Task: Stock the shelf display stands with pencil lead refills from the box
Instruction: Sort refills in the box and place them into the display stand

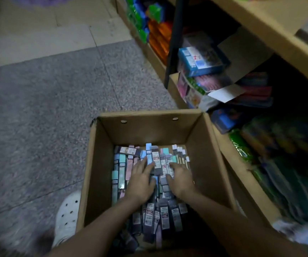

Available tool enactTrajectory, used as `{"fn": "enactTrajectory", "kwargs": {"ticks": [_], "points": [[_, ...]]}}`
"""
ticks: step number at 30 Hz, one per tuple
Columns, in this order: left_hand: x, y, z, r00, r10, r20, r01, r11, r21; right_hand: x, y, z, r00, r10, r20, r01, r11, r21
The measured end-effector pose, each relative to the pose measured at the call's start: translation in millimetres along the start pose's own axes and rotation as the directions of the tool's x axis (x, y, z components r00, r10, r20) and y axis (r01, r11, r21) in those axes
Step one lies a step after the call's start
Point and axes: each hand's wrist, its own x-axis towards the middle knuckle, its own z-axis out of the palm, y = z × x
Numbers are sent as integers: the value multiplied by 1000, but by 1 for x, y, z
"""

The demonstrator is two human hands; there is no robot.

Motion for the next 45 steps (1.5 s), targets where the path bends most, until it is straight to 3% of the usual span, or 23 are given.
{"fn": "enactTrajectory", "kwargs": {"ticks": [6, 14, 19, 23, 26, 30, 34, 40, 45], "points": [[20, -5, 14, 994, 86, 74, -98, 980, 173, 32, -8, 18, 995, 44, -87, -34, 993, 110], [-14, -9, 30, 994, 108, -27, -104, 987, 123, 31, -2, 20, 989, 117, -85, -93, 964, 249], [-28, 0, 31, 995, 74, -60, -76, 997, -27, 20, 6, 24, 987, 143, -69, -118, 953, 279], [-14, 9, 20, 979, -111, -172, 70, 971, -230, 22, 12, 22, 943, 323, -81, -259, 865, 431], [10, 15, 13, 929, -296, -221, 207, 913, -351, 26, 14, 21, 915, 387, -110, -277, 805, 525], [33, 26, 17, 891, -402, -212, 316, 883, -347, 32, 12, 18, 917, 374, -140, -237, 791, 564], [37, 28, 23, 850, -482, -213, 379, 840, -388, 30, 7, 17, 953, 270, -136, -143, 799, 585], [13, 20, 29, 862, -488, -135, 431, 848, -310, 12, 10, 7, 973, 193, -125, -79, 793, 604], [-9, 26, 9, 867, -498, 16, 439, 747, -499, -20, 8, -19, 980, 138, -146, -10, 758, 652]]}}
